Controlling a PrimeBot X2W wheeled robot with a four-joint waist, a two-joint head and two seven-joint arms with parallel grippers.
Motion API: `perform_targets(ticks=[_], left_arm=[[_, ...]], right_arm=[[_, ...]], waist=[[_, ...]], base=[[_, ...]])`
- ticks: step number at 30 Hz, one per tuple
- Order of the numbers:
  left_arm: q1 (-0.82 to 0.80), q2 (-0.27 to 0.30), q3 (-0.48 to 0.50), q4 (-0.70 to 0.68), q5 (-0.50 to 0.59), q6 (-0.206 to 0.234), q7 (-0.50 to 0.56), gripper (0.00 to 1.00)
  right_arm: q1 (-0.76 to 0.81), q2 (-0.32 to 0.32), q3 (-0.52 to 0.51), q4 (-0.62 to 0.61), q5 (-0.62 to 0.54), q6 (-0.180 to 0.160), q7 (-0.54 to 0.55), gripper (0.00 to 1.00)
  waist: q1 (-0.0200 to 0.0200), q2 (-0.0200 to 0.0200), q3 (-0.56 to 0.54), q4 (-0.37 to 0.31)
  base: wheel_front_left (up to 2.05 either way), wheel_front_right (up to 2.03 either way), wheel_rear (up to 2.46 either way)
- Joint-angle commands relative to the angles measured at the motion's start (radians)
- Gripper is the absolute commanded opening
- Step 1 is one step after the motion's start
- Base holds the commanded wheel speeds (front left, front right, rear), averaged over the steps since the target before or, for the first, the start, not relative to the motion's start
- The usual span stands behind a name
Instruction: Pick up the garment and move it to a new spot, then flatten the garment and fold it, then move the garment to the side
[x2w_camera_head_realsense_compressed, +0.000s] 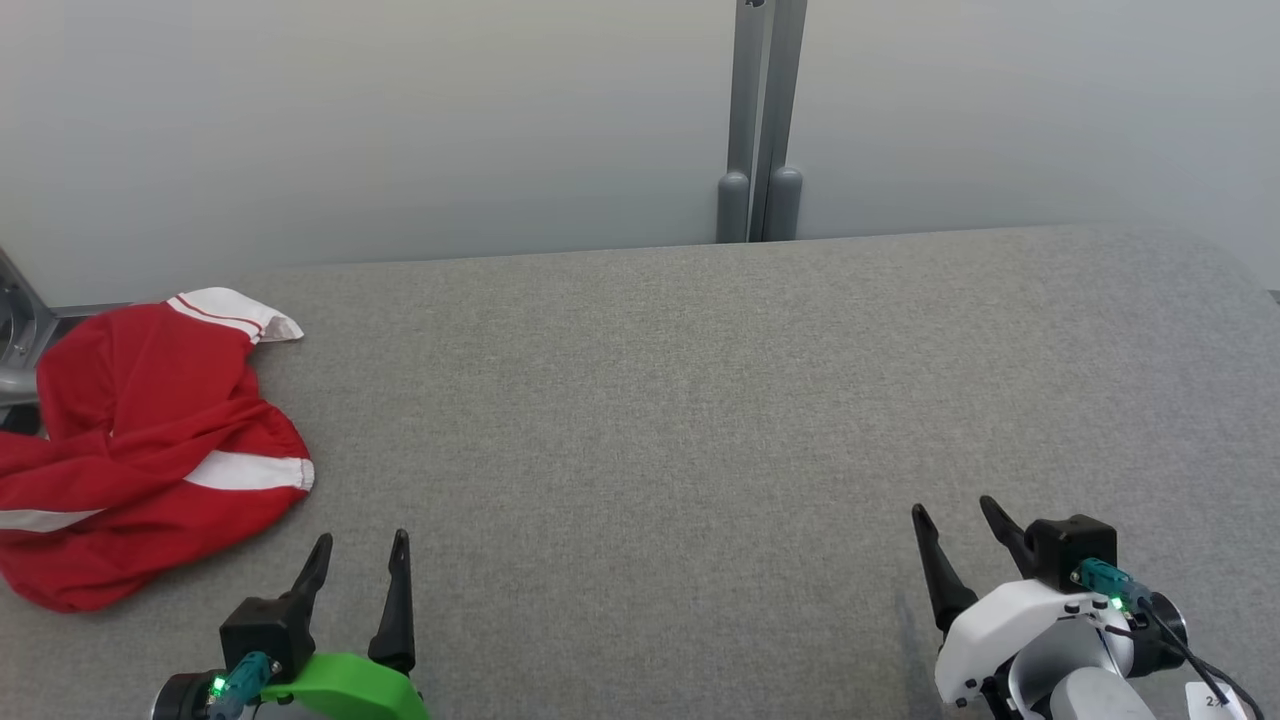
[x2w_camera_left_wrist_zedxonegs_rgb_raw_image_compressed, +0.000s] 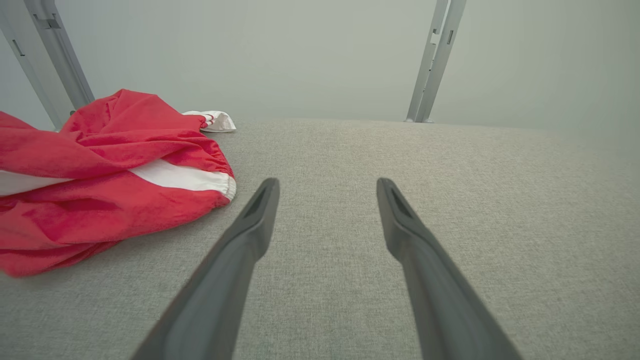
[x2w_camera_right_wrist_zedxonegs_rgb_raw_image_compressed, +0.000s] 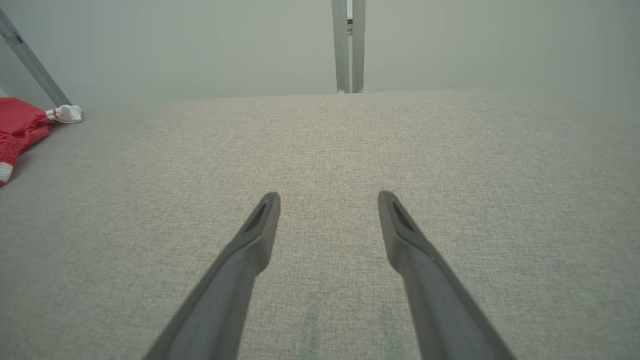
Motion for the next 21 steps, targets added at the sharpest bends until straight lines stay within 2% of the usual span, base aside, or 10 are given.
perform_targets(ticks=[1, 8, 21], left_arm=[[-0.015, 0.01, -0.003, 0.001, 0.018, 0.004, -0.006, 1.0], [-0.017, 0.015, -0.016, 0.009, 0.049, 0.01, -0.018, 1.0], [-0.017, 0.017, -0.025, 0.01, 0.03, 0.02, -0.013, 1.0]], right_arm=[[-0.013, -0.005, 0.002, 0.004, -0.016, 0.0, -0.006, 1.0], [-0.02, -0.005, 0.006, 0.019, -0.059, 0.0, -0.013, 1.0], [-0.019, -0.005, 0.011, 0.024, -0.047, 0.0, -0.012, 1.0]], waist=[[0.0, 0.0, 0.0, 0.0], [0.0, 0.0, -0.004, 0.004], [0.0, 0.0, -0.004, 0.007]], base=[[0.0, 0.0, 0.0], [0.0, 0.0, 0.0], [0.0, 0.0, 0.0]])
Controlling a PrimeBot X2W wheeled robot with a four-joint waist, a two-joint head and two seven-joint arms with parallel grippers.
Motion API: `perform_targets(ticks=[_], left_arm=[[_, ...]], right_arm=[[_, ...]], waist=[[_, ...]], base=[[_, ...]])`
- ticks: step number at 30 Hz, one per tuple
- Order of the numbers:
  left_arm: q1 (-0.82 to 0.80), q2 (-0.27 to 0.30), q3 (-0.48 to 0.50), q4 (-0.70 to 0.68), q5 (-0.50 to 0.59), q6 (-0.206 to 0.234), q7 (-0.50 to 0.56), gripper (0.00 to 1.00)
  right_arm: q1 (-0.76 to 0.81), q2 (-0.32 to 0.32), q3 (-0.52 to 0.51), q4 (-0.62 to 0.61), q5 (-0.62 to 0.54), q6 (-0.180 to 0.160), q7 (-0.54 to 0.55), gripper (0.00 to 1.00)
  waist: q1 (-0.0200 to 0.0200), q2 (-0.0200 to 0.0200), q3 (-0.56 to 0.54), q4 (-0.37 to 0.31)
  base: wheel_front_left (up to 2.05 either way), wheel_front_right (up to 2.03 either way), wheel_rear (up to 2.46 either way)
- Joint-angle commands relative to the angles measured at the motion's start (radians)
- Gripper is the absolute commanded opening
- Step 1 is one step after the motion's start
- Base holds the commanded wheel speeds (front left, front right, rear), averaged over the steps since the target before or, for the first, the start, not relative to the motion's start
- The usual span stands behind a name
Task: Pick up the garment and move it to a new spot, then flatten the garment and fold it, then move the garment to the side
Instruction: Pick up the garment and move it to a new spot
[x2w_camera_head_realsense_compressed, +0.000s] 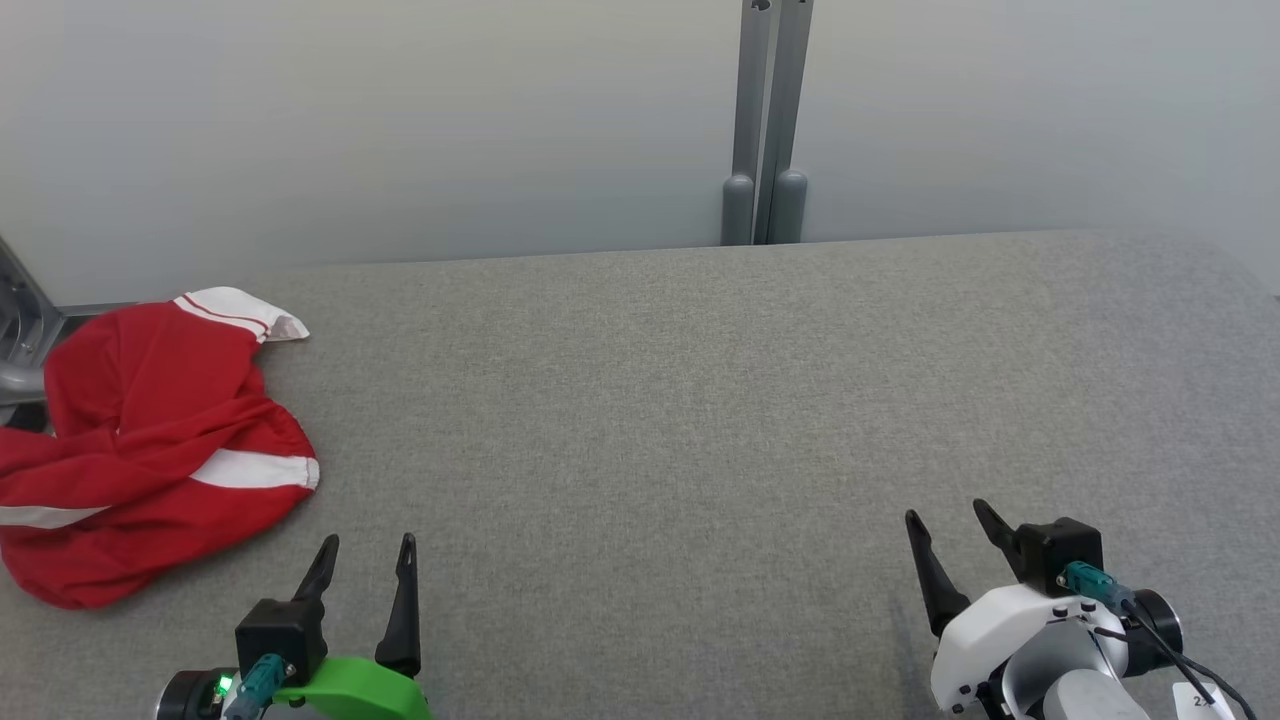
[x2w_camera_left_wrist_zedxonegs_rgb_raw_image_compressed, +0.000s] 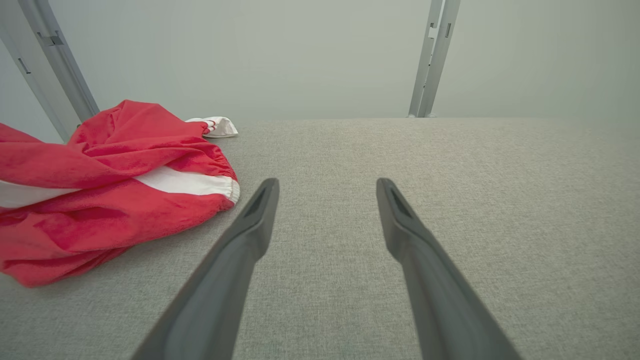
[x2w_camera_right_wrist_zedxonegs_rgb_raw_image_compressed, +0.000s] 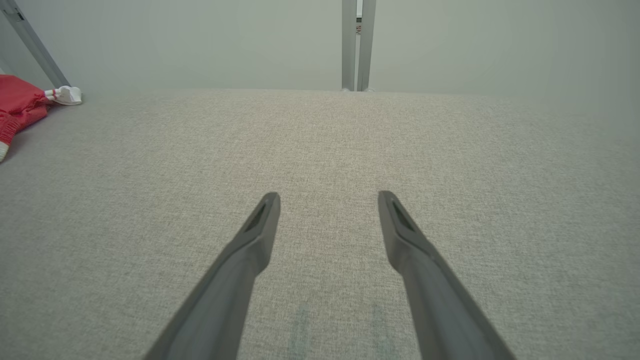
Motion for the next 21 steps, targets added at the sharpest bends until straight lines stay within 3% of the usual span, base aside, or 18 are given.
perform_targets(ticks=[1, 6, 21], left_arm=[[-0.014, 0.007, -0.001, 0.0, -0.008, 0.006, -0.001, 1.0], [-0.017, 0.01, -0.003, 0.004, -0.012, 0.008, 0.002, 1.0], [0.004, 0.031, -0.024, 0.005, -0.012, 0.01, 0.025, 1.0]], right_arm=[[-0.01, -0.004, 0.0, 0.001, 0.004, 0.0, -0.002, 1.0], [-0.001, -0.004, 0.002, -0.005, 0.012, 0.0, -0.006, 1.0], [0.019, -0.004, 0.033, 0.001, 0.041, 0.0, -0.017, 1.0]], waist=[[0.0, 0.0, 0.0, 0.002], [0.0, 0.0, -0.002, 0.026], [0.0, 0.0, -0.017, 0.224]], base=[[0.0, 0.0, 0.0], [0.0, 0.0, 0.0], [0.0, 0.0, 0.0]])
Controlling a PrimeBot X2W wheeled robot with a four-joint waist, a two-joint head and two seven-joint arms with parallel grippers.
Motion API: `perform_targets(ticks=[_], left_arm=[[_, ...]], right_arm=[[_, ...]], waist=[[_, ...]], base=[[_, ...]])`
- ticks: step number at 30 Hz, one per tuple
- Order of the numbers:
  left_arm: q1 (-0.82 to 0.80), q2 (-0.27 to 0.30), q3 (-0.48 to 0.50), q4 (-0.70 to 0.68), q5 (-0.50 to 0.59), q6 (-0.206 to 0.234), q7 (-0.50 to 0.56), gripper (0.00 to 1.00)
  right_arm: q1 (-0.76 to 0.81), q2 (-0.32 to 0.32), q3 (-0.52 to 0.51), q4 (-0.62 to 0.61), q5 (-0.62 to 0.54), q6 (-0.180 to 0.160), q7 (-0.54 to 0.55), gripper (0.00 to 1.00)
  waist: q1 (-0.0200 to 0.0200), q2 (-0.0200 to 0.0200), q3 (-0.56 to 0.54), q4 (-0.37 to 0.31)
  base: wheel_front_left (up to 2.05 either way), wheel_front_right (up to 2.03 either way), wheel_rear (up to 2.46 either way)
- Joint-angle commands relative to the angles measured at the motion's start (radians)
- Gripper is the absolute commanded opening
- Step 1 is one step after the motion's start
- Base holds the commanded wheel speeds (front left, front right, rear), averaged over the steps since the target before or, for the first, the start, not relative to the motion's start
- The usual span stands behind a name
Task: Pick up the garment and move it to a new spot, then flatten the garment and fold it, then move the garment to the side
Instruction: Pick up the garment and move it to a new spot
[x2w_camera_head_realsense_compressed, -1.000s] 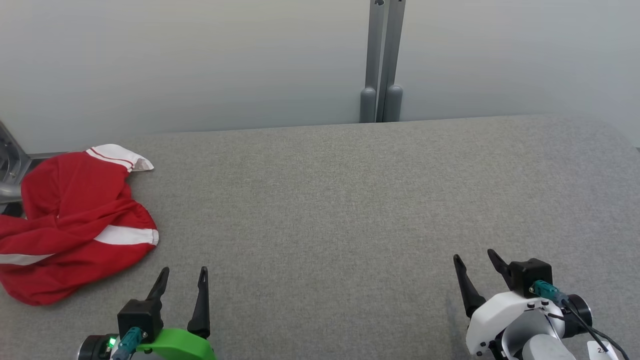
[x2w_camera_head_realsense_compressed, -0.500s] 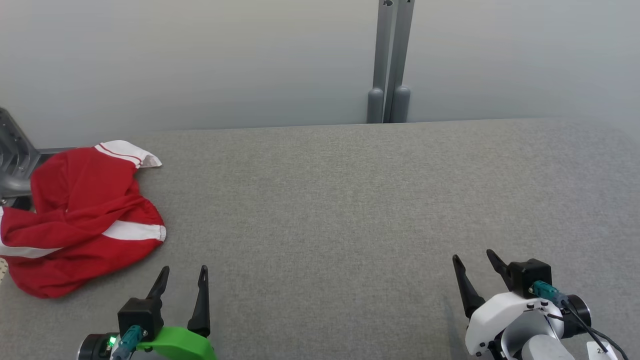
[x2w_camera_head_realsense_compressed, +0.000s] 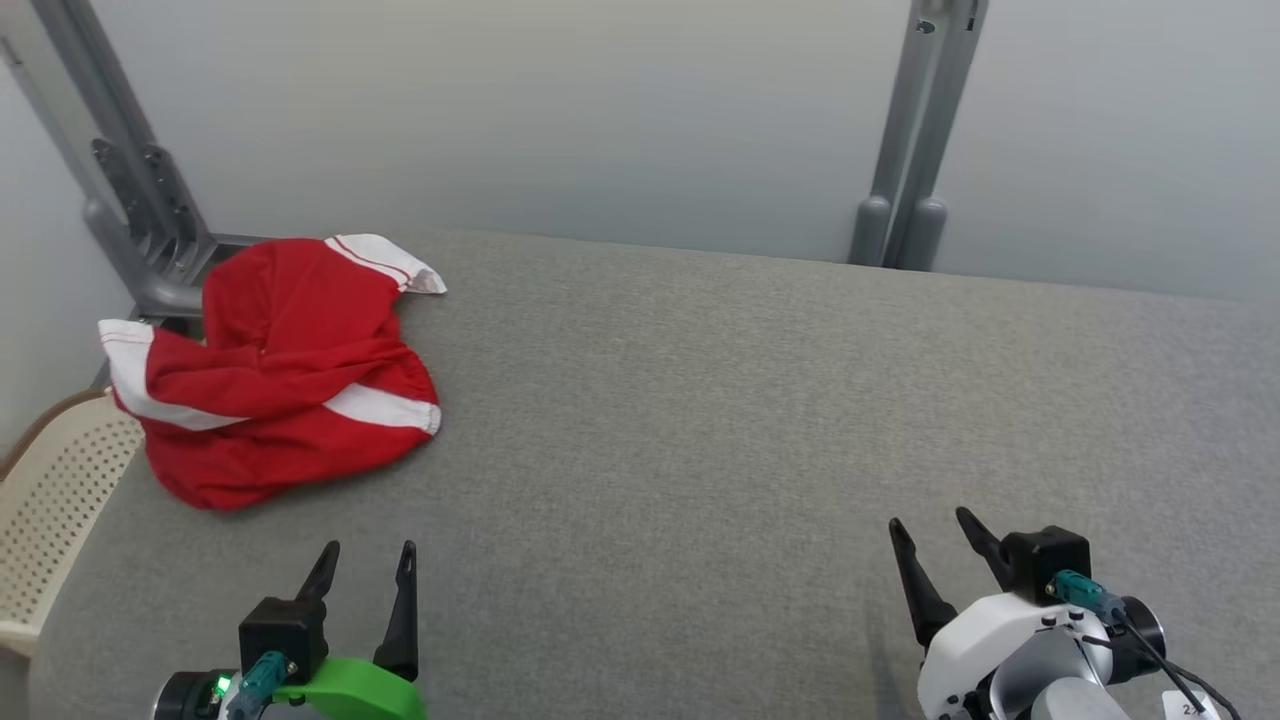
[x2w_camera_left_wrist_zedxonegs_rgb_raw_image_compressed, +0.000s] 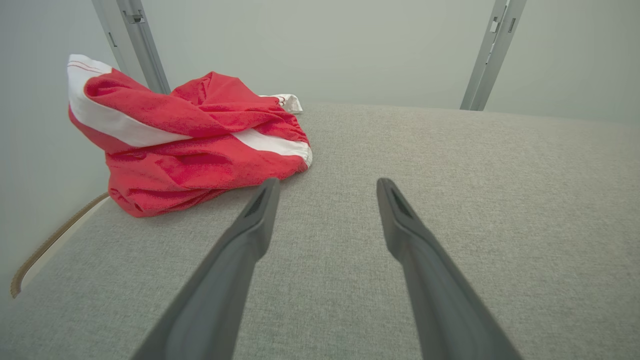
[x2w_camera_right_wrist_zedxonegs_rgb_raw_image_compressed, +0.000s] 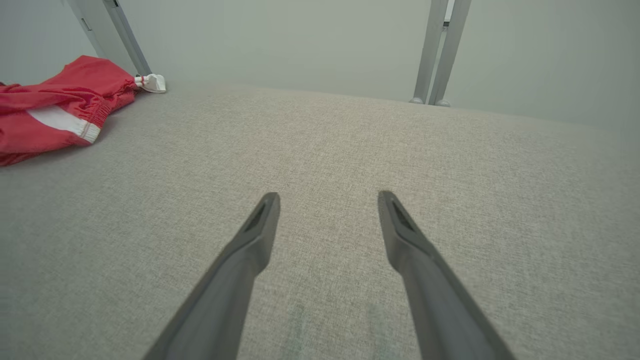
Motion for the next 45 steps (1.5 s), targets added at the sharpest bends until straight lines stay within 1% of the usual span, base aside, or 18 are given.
perform_targets(ticks=[1, 7, 14, 19, 24, 28, 30, 31, 32, 36, 37, 38, 40, 45], left_arm=[[0.011, 0.011, 0.0, -0.003, -0.002, 0.005, 0.004, 1.0], [0.024, 0.023, 0.0, -0.016, -0.005, 0.011, 0.018, 1.0], [0.037, 0.039, -0.002, -0.03, -0.011, 0.017, 0.03, 1.0], [0.041, 0.045, -0.007, -0.038, -0.011, 0.02, 0.039, 1.0], [0.031, 0.05, -0.013, -0.041, -0.017, 0.018, 0.047, 1.0], [0.006, 0.053, -0.018, -0.025, -0.029, 0.004, 0.081, 1.0], [-0.017, 0.058, -0.029, -0.012, -0.035, -0.012, 0.117, 1.0], [-0.034, 0.064, -0.036, -0.005, -0.035, -0.023, 0.136, 1.0], [-0.076, 0.066, -0.044, 0.023, -0.043, -0.037, 0.181, 1.0], [-0.179, 0.057, -0.054, 0.095, -0.063, -0.059, 0.275, 1.0], [-0.179, 0.057, -0.054, 0.095, -0.063, -0.059, 0.275, 1.0], [-0.208, 0.059, -0.06, 0.115, -0.061, -0.065, 0.296, 1.0], [-0.271, 0.067, -0.078, 0.153, -0.047, -0.082, 0.331, 1.0], [-0.433, 0.11, -0.177, 0.252, 0.048, -0.118, 0.389, 1.0]], right_arm=[[0.012, -0.003, 0.004, 0.002, 0.006, 0.0, -0.008, 1.0], [0.013, -0.003, 0.024, 0.01, 0.026, 0.0, -0.015, 1.0], [0.015, -0.003, 0.039, 0.015, 0.041, 0.0, -0.02, 1.0], [0.016, -0.004, 0.041, 0.02, 0.044, 0.0, -0.026, 1.0], [0.004, -0.004, 0.051, 0.029, 0.049, 0.0, -0.027, 1.0], [-0.007, -0.004, 0.06, 0.028, 0.053, 0.0, -0.025, 1.0], [-0.007, -0.004, 0.059, 0.022, 0.047, 0.0, -0.022, 1.0], [-0.008, -0.003, 0.061, 0.019, 0.04, 0.0, -0.019, 1.0], [-0.013, -0.004, 0.059, 0.01, 0.027, 0.0, -0.011, 1.0], [-0.022, -0.004, 0.049, -0.019, 0.003, 0.0, 0.007, 1.0], [-0.022, -0.004, 0.049, -0.019, 0.003, 0.0, 0.007, 1.0], [-0.023, -0.004, 0.048, -0.03, -0.004, 0.0, 0.014, 1.0], [-0.028, -0.003, 0.046, -0.056, -0.016, 0.0, 0.029, 1.0], [-0.04, -0.004, 0.047, -0.126, -0.048, 0.0, 0.071, 1.0]], waist=[[-0.0001, 0.0, -0.01, 0.067], [-0.0001, 0.0, -0.017, 0.139], [-0.0001, 0.0, -0.02, 0.201], [-0.0001, 0.0, -0.02, 0.229], [-0.0001, 0.0, -0.02, 0.241], [-0.0001, 0.0, -0.017, 0.228], [-0.0001, 0.0, -0.012, 0.216], [-0.0001, 0.0, -0.008, 0.207], [-0.0001, 0.0, 0.002, 0.192], [-0.0001, 0.0, 0.027, 0.156], [-0.0001, 0.0, 0.027, 0.156], [-0.0001, 0.0, 0.037, 0.146], [-0.0001, 0.0, 0.065, 0.124], [-0.0001, 0.0, 0.146, 0.078]], base=[[0.0, 0.0, 0.0], [0.0, 0.0, 0.0], [0.0, 0.0, 0.0], [0.0, 0.0, 0.0], [0.0, 0.0, 0.0], [0.0, 0.0, 0.0], [0.0, 0.0, 0.0], [0.0, 0.0, 0.0], [0.0, 0.0, 0.0], [0.0, 0.0, 0.0], [0.0, 0.0, 0.0], [0.0, 0.0, 0.0], [0.0, 0.0, 0.0], [0.0, 0.0, 0.0]])
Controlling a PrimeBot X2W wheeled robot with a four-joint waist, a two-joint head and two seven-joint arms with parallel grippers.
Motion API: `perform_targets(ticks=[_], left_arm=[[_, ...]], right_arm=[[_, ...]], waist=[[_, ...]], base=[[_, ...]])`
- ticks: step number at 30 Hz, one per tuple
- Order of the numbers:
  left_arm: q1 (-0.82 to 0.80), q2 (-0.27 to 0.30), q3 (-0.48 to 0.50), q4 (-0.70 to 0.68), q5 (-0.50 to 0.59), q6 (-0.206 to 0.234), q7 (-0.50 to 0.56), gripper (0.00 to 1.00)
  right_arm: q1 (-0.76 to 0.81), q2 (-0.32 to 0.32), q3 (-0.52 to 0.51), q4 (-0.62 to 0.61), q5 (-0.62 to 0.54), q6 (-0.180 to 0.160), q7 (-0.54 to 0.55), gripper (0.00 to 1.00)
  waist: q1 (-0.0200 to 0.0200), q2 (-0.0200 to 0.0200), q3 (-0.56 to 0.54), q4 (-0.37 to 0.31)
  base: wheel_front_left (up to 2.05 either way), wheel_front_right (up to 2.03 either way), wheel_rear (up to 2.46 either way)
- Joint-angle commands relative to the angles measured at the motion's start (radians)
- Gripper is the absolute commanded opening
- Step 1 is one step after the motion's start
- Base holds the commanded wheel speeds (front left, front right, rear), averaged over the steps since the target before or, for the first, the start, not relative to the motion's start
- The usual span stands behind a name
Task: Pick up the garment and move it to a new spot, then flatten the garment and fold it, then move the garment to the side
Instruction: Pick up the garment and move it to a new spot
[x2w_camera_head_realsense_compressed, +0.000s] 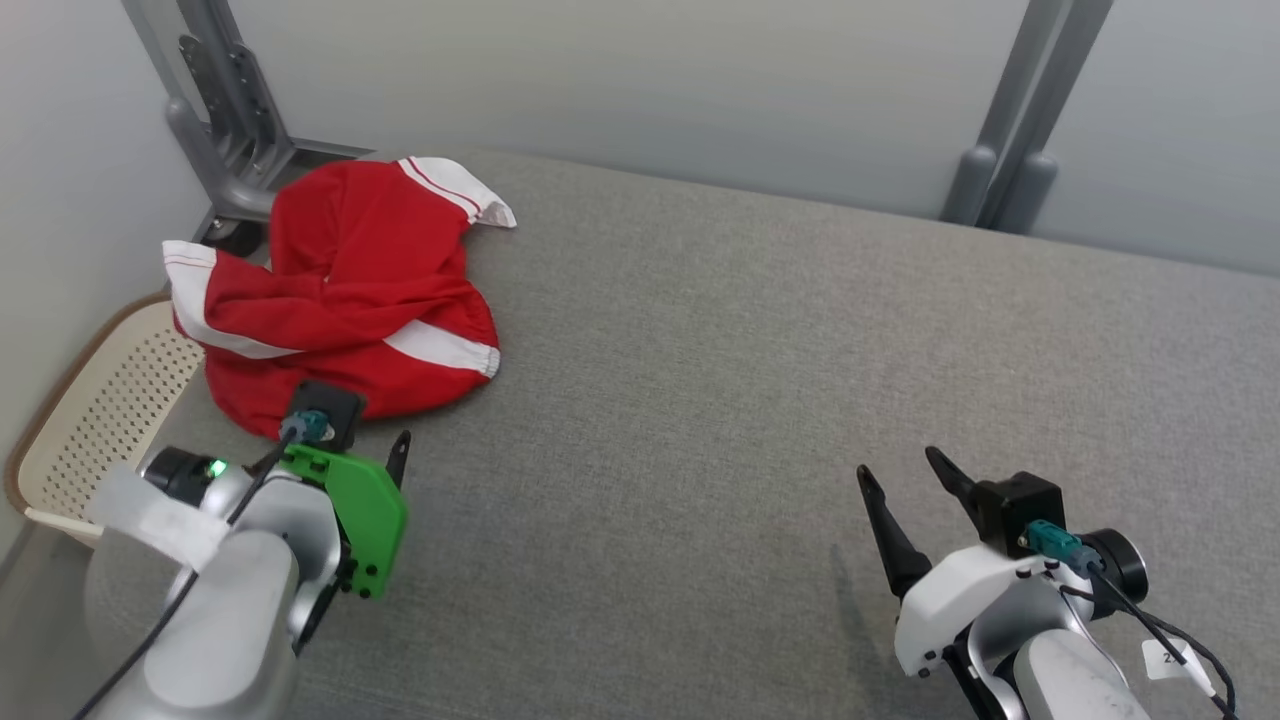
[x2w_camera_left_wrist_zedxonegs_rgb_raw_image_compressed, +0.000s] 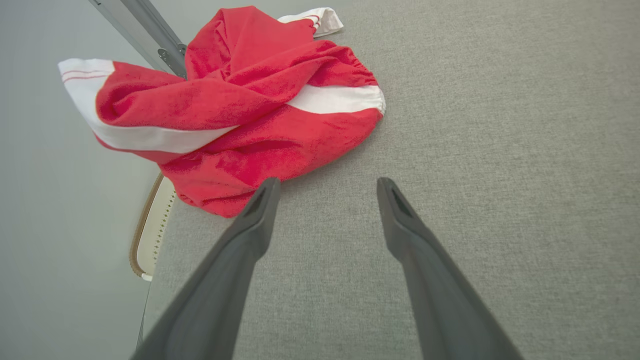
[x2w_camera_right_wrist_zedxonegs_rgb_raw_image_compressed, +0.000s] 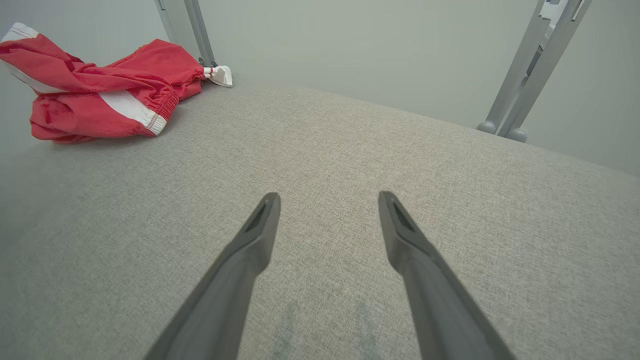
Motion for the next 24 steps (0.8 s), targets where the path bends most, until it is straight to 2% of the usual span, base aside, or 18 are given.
perform_targets(ticks=[1, 10, 18, 24], left_arm=[[-0.031, 0.008, -0.006, 0.014, 0.009, -0.005, 0.002, 1.0], [-0.232, 0.036, -0.101, 0.168, 0.052, -0.028, 0.003, 1.0], [-0.302, 0.011, -0.13, 0.308, 0.004, -0.031, -0.015, 1.0], [-0.334, 0.005, -0.131, 0.415, 0.018, 0.028, -0.089, 1.0]], right_arm=[[-0.015, -0.005, 0.0, -0.013, -0.007, 0.0, 0.007, 1.0], [-0.041, -0.004, -0.003, -0.127, -0.059, 0.0, 0.068, 1.0], [-0.023, -0.004, -0.004, -0.179, -0.076, 0.0, 0.1, 1.0], [-0.015, -0.004, 0.009, -0.202, -0.086, 0.0, 0.12, 1.0]], waist=[[0.0, 0.0, 0.075, -0.057], [0.0, 0.0, 0.2, -0.112], [0.0, 0.0, 0.243, -0.125], [0.0, 0.0, 0.239, -0.135]], base=[[0.0, 0.0, 0.0], [0.0, 0.0, 0.0], [0.0, 0.0, 0.0], [0.0, 0.0, 0.0]])
